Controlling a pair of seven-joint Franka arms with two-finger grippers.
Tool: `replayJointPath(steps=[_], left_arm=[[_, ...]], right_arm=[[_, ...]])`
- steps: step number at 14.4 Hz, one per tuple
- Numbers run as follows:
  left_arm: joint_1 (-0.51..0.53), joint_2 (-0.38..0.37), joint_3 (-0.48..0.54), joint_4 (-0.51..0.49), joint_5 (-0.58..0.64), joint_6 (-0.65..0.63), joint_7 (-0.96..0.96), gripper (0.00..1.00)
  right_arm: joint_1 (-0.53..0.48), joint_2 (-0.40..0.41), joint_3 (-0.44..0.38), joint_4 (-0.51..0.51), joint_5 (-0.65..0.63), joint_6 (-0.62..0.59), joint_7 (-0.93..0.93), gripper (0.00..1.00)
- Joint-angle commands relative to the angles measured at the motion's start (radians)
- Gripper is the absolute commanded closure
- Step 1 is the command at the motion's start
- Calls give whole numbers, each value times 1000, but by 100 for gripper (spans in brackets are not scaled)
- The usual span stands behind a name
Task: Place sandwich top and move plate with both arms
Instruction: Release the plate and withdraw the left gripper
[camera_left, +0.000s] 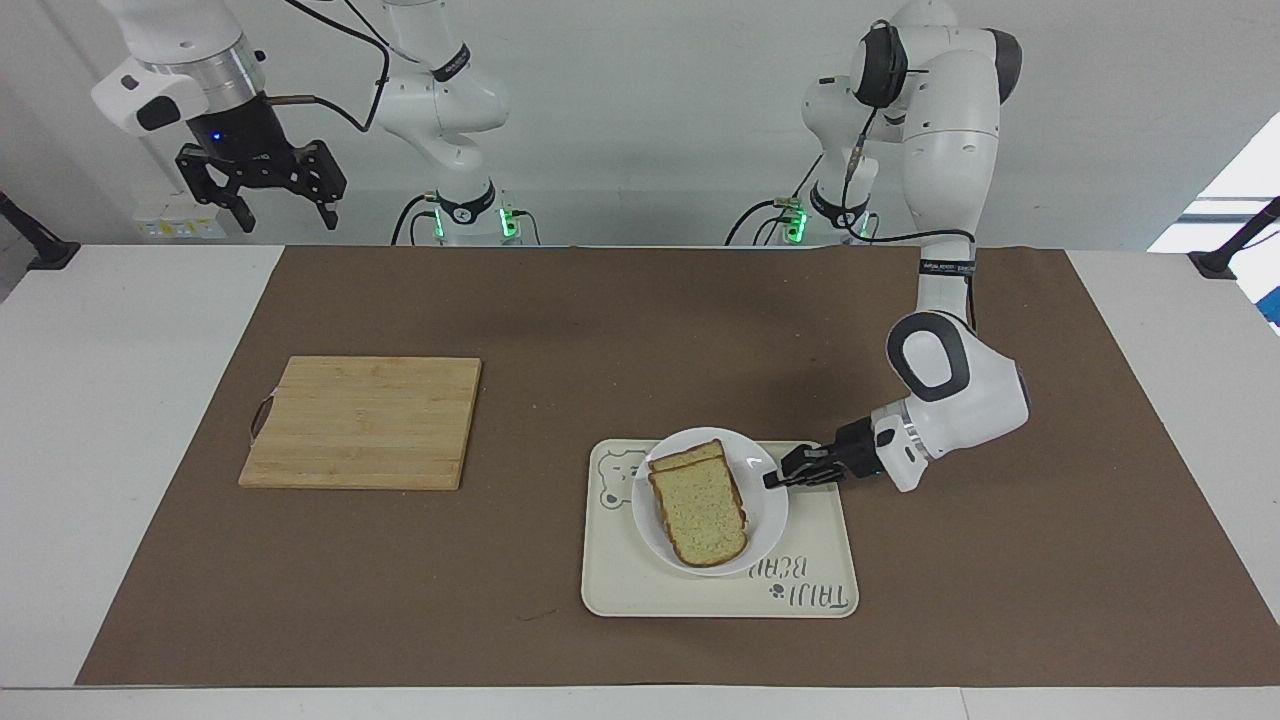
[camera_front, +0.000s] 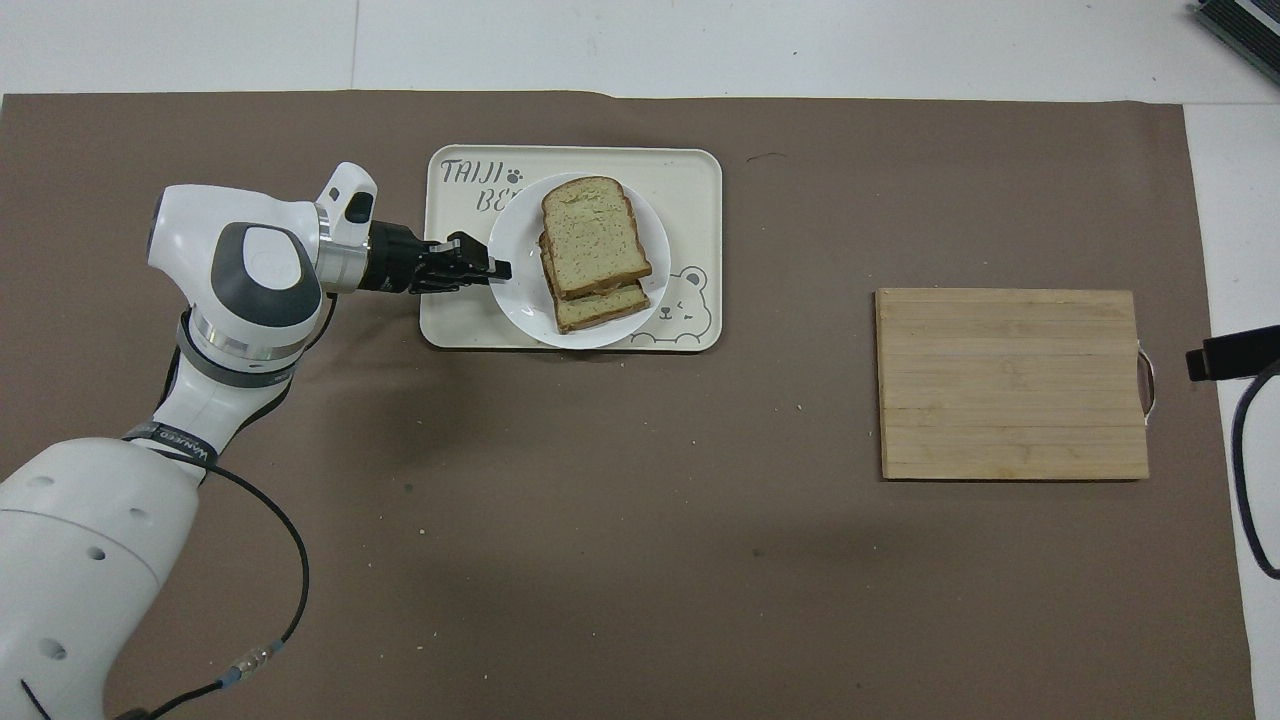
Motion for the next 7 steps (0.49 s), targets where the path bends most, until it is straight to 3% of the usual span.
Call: replayJointPath(steps=[1,3,7], left_arm=[[40,-55,5,-3,17,-14,2,0],[48,-127,16,-13,69,-39,-77,0],[46,-262,21,-13,380,-83,-318,0]], right_arm=[[-5,-19,3,-23,-6,11,-21,0],[-5,-19,2,-23,-6,11,-21,0],[-5,-19,3,-23,-6,11,-21,0]])
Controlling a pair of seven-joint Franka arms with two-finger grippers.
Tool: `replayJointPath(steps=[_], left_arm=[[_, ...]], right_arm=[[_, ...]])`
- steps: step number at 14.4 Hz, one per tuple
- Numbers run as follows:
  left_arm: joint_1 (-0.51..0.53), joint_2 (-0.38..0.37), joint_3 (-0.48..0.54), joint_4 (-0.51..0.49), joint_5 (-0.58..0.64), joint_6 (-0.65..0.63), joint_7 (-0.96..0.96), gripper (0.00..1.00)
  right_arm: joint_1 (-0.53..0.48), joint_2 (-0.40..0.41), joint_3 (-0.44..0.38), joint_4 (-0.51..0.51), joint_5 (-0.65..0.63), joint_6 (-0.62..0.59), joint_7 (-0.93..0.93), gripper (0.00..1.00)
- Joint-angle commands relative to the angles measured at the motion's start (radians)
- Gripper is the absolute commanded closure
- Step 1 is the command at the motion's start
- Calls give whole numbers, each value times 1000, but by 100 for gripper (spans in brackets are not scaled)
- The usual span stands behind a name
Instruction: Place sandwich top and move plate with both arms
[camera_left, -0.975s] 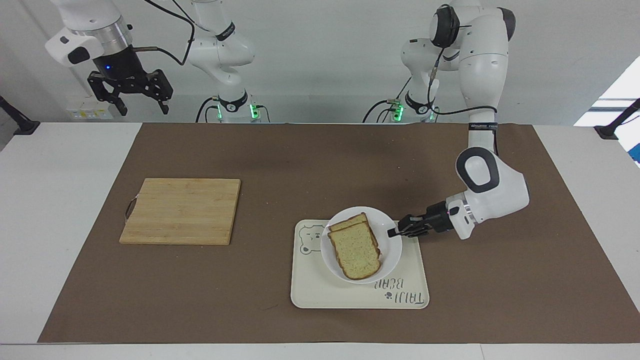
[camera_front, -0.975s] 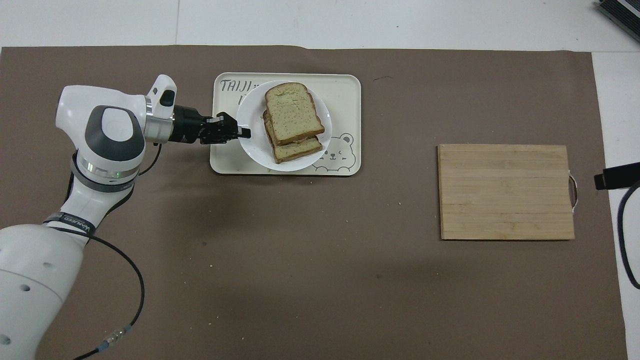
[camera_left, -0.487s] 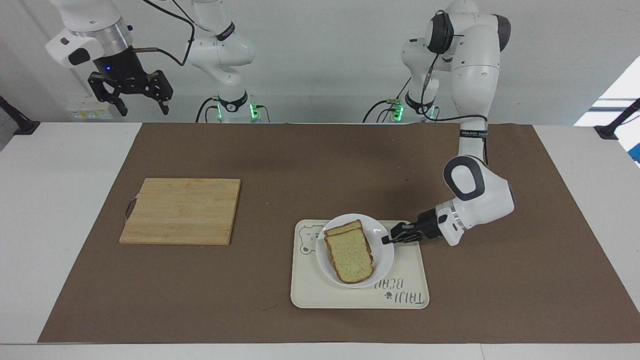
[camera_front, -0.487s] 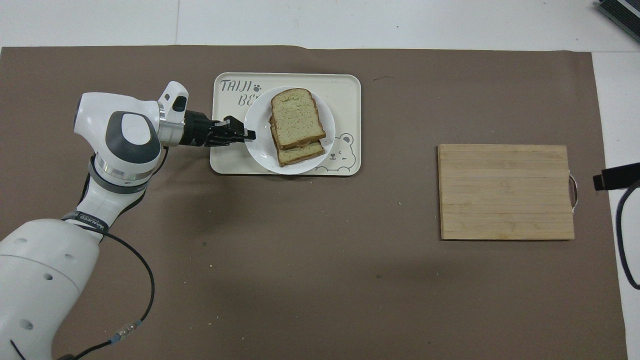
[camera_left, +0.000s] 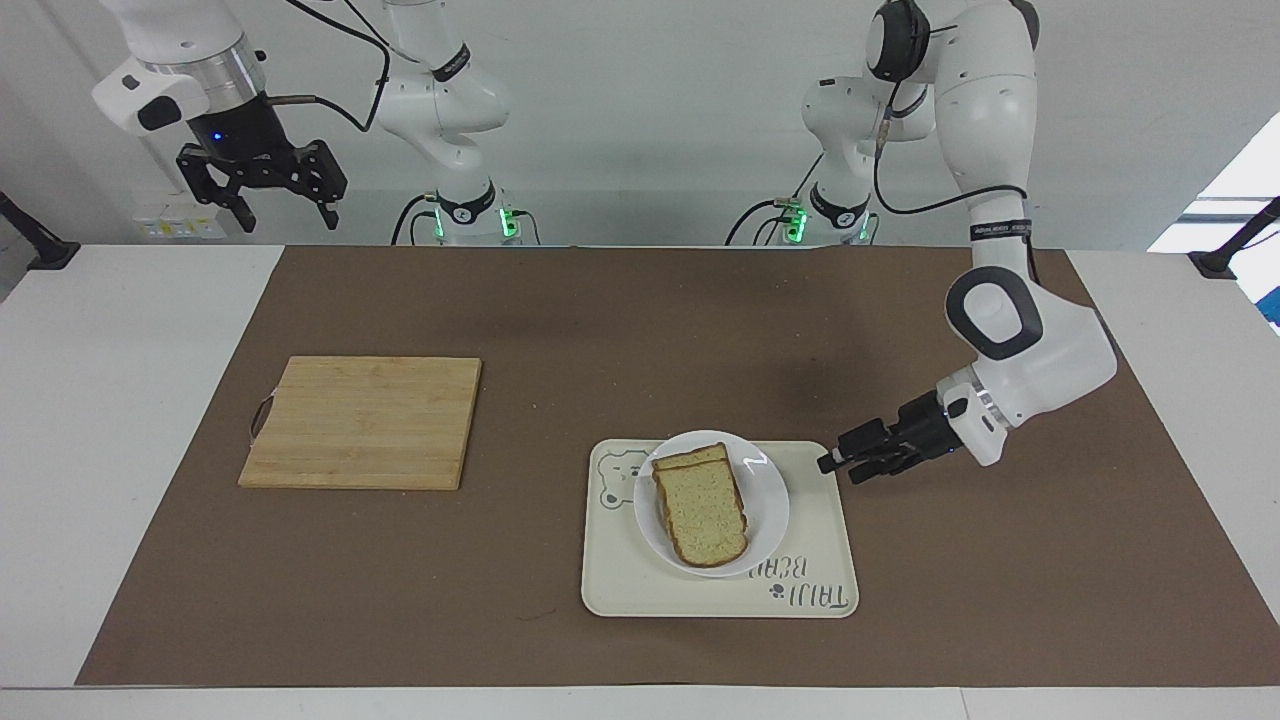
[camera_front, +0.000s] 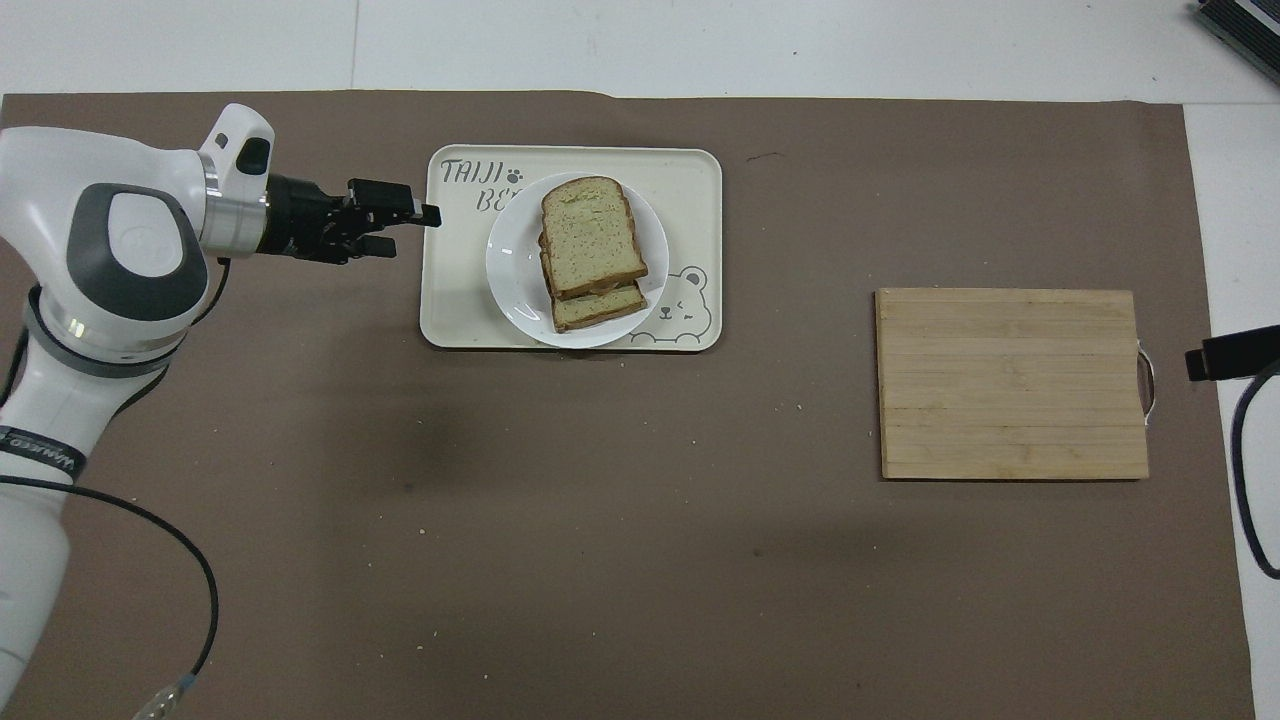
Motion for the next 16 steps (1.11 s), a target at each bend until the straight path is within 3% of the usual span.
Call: replayJointPath(steps=[1,9,13,16], left_arm=[[-3,-95,7,-25,189,-45,-125,0],[-6,-254,48,4,709,-223,-150,0],[8,-366,53,4,777,-364,-111,0],[78,-417,53,4,788,-410,-63,0]], right_arm=[[-5,-18,3,-22,-6,13,-21,0],[-5,5,5,8,-4,-13,-25,0],[-5,-4,3,1,-3,-15,-25,0],[-5,-6,3,-5,-4,-12,-28,0]])
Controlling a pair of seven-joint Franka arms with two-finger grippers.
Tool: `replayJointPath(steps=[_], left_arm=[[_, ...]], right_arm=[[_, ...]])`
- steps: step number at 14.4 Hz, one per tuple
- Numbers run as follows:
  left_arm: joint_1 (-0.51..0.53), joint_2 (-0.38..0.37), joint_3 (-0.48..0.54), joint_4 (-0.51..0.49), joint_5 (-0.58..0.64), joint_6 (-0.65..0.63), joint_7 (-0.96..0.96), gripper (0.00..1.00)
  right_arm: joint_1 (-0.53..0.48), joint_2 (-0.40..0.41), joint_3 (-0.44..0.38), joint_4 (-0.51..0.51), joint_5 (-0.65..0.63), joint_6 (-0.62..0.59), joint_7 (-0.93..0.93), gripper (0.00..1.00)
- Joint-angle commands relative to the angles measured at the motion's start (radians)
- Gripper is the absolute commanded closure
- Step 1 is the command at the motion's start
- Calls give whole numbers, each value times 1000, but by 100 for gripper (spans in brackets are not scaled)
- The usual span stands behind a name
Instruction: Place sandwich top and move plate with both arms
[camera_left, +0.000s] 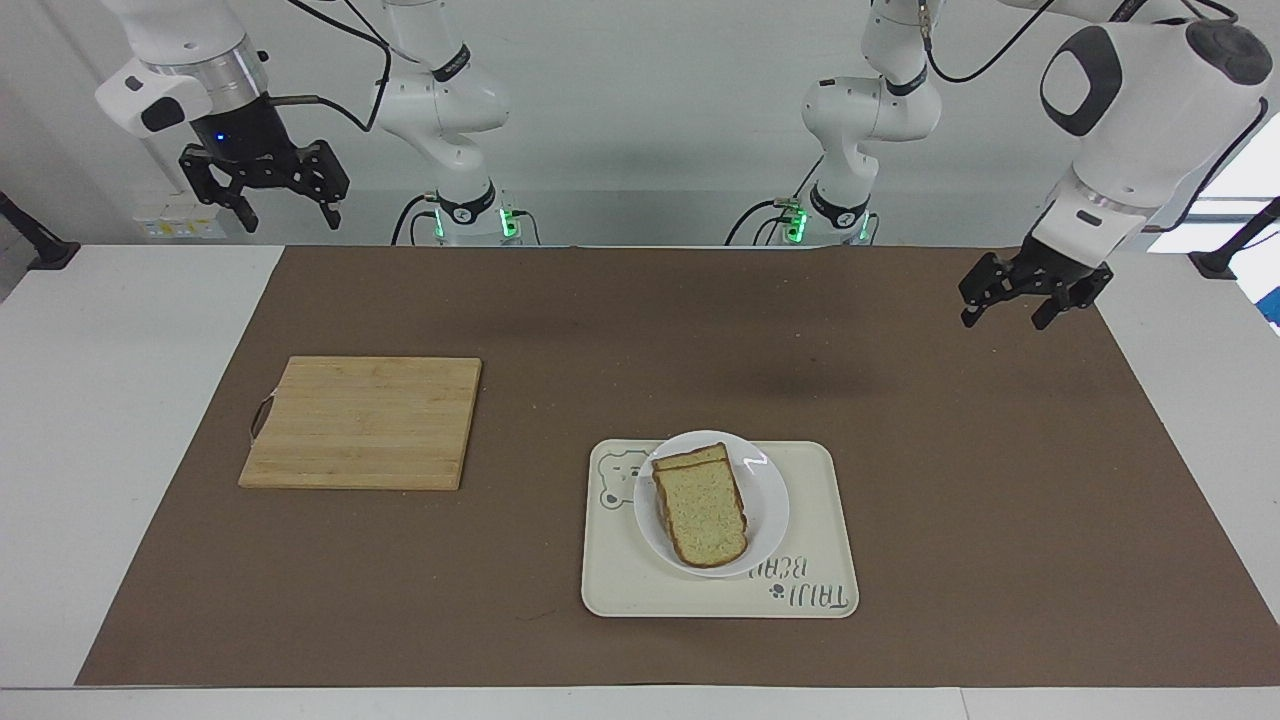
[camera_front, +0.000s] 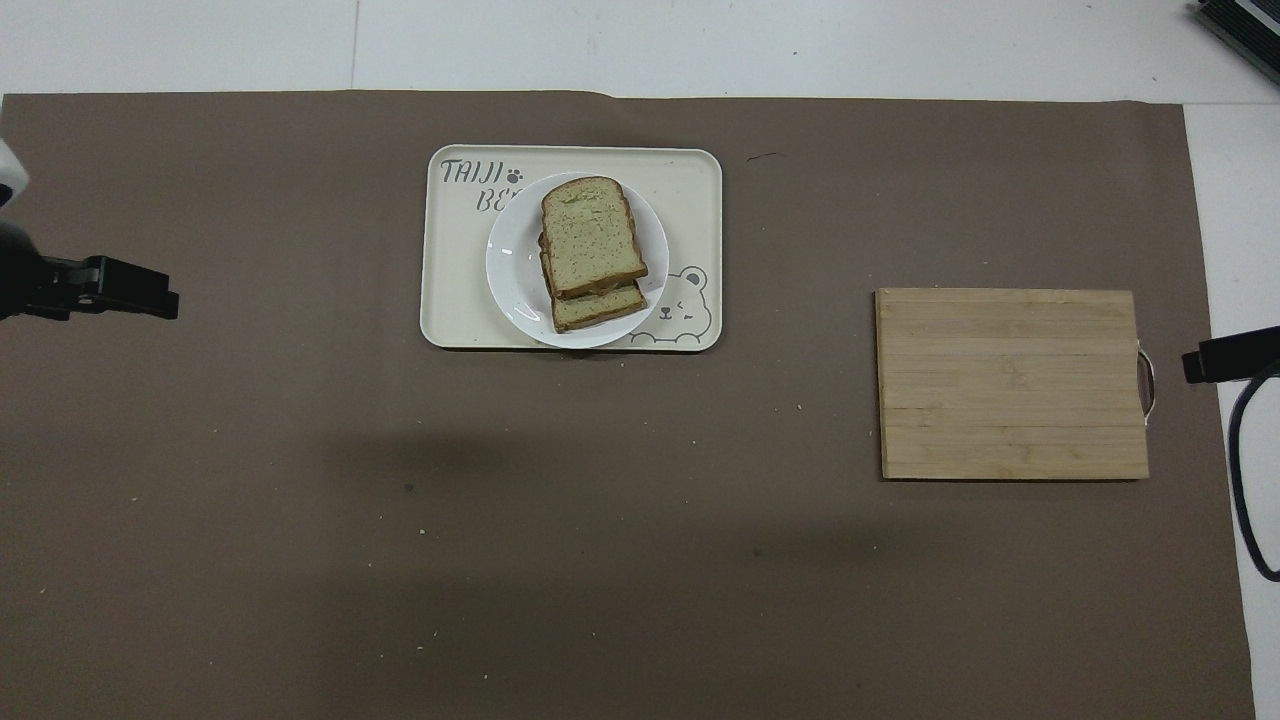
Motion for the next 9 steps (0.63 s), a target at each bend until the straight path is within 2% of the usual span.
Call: replayJointPath(steps=[1,6,9], left_arm=[[60,-36,-2,-2,18,-40,30,0],[58,20,-3,108,22,-188,-44,0],[58,19,-8,116,41,-180,-44,0]], right_arm=[[-7,-6,3,-7,-4,-3,-29,0],[-6,-8,3,-9,-4,-1,-29,0],[-6,-8,3,-9,-4,-1,-29,0]])
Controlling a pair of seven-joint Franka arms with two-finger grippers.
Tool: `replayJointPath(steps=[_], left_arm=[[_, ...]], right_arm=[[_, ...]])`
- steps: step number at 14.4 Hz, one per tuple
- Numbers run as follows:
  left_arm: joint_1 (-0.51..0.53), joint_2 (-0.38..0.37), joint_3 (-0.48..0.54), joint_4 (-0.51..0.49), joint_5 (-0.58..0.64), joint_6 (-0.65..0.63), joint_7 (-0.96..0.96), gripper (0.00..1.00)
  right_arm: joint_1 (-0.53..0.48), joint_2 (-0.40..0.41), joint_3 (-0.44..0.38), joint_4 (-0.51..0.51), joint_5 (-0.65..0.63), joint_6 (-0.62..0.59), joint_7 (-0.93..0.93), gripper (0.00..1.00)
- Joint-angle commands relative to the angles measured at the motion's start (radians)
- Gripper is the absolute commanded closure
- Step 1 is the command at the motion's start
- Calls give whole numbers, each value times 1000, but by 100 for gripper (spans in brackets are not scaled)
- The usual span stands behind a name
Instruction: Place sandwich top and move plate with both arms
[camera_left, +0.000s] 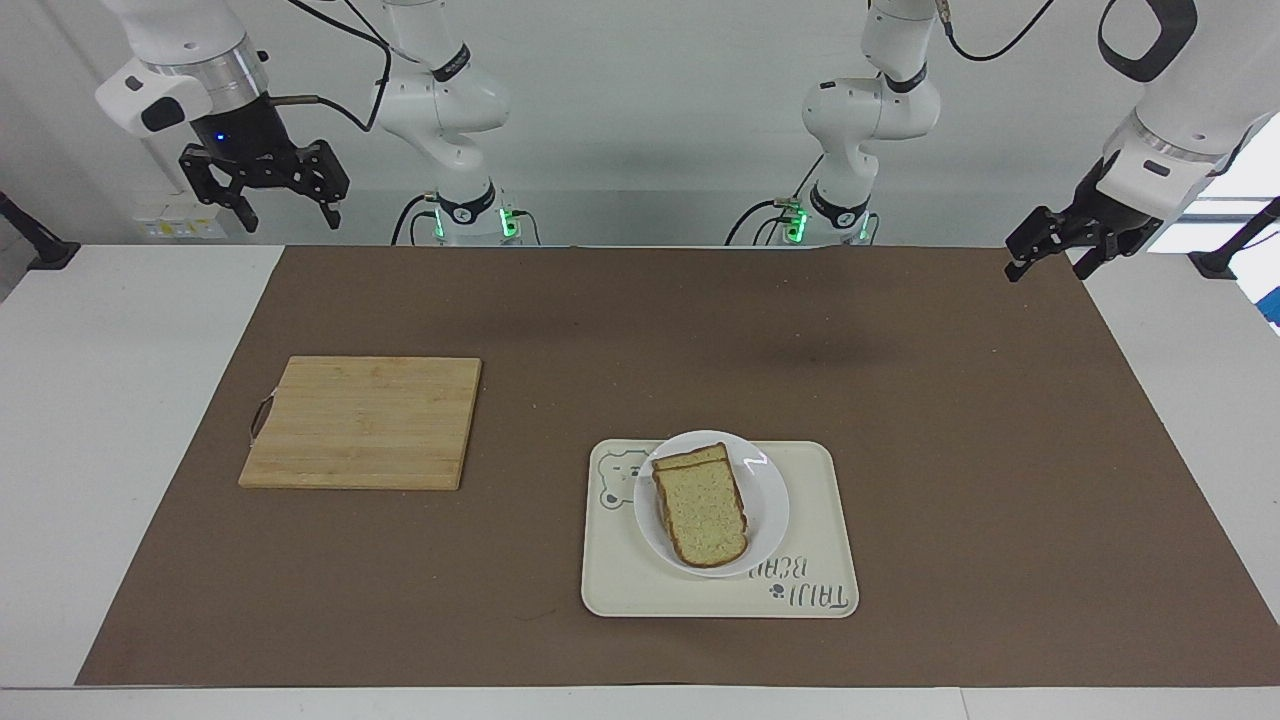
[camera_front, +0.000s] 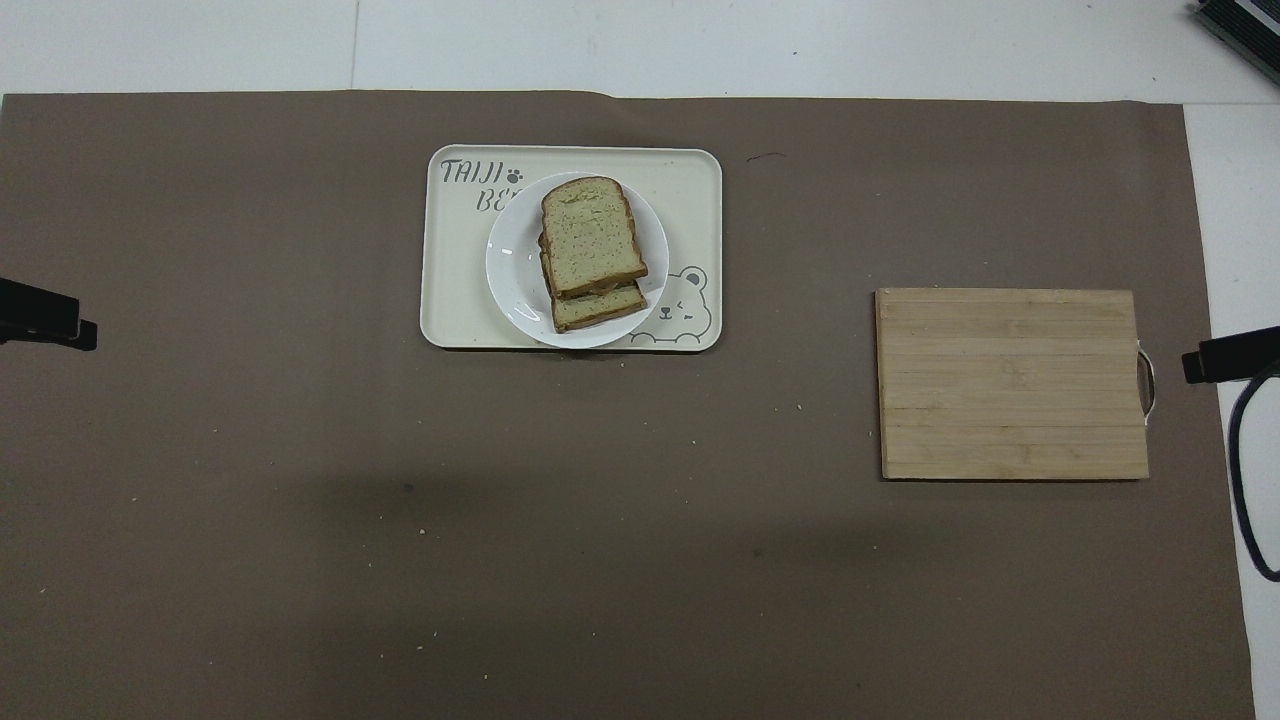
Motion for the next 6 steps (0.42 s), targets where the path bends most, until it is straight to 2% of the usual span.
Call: replayJointPath(steps=[1,6], left_arm=[[-3,20,-2,43,21,-38,-14,0],[-6,15,-1,27,39,-26,-12,0]], right_arm=[[-6,-8,3,-9,-4,-1,-29,0],[-6,-8,4,-9,-4,-1,-29,0]])
